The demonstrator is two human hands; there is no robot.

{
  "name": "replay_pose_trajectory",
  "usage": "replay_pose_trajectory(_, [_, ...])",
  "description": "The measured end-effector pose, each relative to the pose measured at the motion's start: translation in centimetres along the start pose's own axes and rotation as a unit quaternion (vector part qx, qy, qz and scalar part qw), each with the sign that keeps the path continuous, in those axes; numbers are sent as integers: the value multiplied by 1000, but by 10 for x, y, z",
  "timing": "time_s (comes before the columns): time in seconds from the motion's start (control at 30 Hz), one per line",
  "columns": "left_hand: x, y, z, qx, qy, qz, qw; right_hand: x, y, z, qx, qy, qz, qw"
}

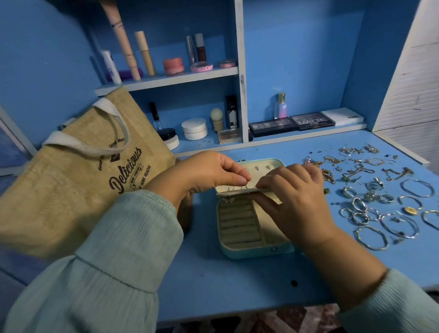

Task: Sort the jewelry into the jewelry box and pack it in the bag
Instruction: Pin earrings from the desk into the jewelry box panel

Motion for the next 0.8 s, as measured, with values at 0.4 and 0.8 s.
replay_pose_trajectory(0.4, [3, -4, -3, -10, -31, -10, 999, -1, 0, 1, 7, -1, 7, 1000])
replay_pose_trajectory(0.8, [2, 2, -7, 17, -61, -21, 998, -1, 0, 1, 15, 12, 5, 1000])
Point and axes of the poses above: each hand's wrist, its own x-axis towards the middle knuckle, its own z-axis out of the palm, y = z × x, the point moved 1 cm from there along x, towards the middle knuckle, and after that the axes turned 9 degrees about x, right-handed, at the moved point
